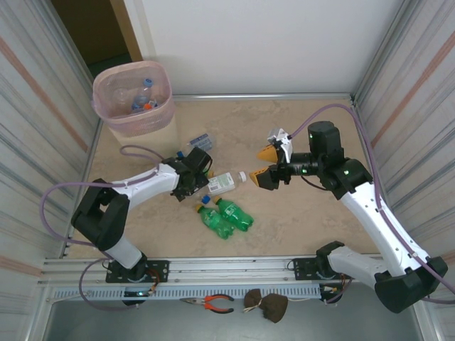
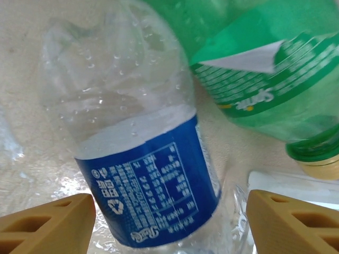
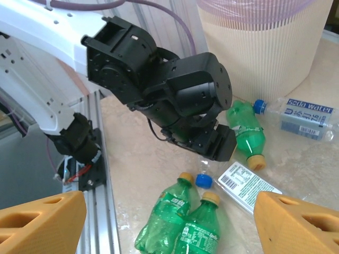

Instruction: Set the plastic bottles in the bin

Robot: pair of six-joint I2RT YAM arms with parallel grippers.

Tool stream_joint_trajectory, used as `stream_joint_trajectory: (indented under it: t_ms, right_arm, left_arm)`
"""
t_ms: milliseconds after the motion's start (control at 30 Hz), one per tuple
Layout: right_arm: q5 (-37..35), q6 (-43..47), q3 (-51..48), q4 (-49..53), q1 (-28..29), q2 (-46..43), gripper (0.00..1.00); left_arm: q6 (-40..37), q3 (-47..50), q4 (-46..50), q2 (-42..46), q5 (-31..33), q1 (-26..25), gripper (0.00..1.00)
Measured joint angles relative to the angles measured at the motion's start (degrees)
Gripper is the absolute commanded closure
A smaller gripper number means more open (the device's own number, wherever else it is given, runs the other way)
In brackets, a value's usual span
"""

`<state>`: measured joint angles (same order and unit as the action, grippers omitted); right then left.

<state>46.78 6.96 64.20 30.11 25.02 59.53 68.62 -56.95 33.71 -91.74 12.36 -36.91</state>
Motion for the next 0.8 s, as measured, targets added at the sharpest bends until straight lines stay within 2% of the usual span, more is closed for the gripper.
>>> stream_joint_trajectory:
  t_ms: [467,800]
  right_arm:
    - [0.0,0.0,-0.7,0.3,-0.4,-0.3,0.18]
    - [0.0,0.0,-0.7,0.4,-0.4,-0.3,0.19]
  left_arm:
    - [5.1,4.4,-1.7,-0.2,-1.4,-0.8,0.25]
    - [5.6,7.0,-3.6,0.0,-1.4,-1.4,0.35]
